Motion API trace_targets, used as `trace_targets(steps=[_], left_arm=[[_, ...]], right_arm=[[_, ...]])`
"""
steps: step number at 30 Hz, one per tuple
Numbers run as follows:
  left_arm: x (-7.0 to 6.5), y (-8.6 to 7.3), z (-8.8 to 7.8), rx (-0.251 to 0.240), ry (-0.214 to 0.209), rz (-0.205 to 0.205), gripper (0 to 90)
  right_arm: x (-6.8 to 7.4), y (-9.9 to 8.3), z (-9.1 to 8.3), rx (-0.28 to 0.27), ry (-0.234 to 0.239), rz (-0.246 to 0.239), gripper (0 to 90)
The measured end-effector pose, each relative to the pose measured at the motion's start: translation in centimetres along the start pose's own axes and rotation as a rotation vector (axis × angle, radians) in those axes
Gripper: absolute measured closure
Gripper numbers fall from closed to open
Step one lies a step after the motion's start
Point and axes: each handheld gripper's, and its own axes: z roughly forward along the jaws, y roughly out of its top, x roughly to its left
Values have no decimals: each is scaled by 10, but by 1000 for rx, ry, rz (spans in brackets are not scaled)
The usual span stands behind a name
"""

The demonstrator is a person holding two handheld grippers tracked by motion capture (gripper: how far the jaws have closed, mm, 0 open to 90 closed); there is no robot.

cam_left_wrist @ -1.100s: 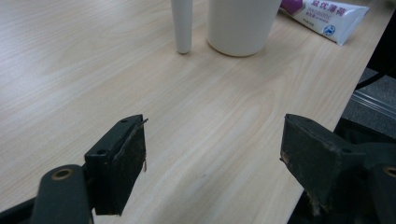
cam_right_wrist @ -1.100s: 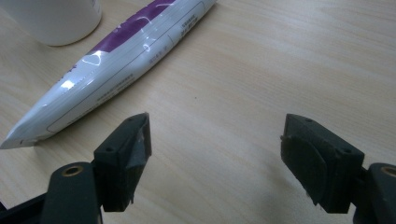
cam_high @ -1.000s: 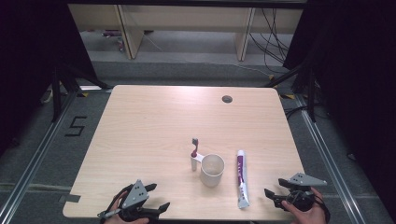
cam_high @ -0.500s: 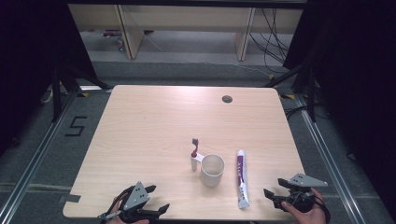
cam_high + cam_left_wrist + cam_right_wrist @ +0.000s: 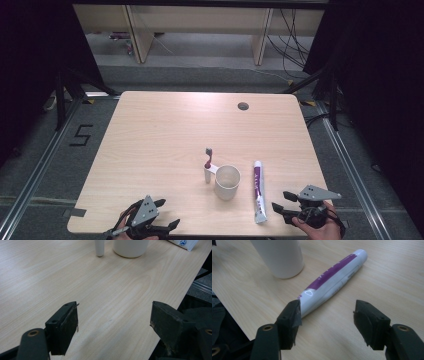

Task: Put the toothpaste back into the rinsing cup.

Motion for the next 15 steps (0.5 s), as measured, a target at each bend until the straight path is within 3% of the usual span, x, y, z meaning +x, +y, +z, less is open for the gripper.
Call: trace_targets(steps=[1, 2, 4, 5, 10, 11, 12, 15], left_arm=[[0, 0, 0, 0, -1, 4, 221], [0, 0, 0, 0, -1, 4, 221], [1, 0, 1, 0, 3, 10, 221], [1, 0, 1, 9, 3, 17, 221], [0, 0, 1, -2, -5, 1, 221], [0, 0, 2, -6, -6, -4, 221], [1, 0, 1, 7, 1, 10, 221], [-2, -1, 3, -15, -9, -19, 221]], right_arm=[[4, 1, 0, 13, 13, 29, 471], [4, 3, 0, -9, 8, -5, 503], [7, 5, 0, -6, 14, -1, 552], [6, 6, 0, -18, 10, -36, 583], [13, 10, 3, -2, 40, -32, 716], [13, 11, 4, 2, 42, -57, 742], [15, 11, 5, 5, 46, -52, 767], [16, 14, 9, 0, 63, -89, 821]])
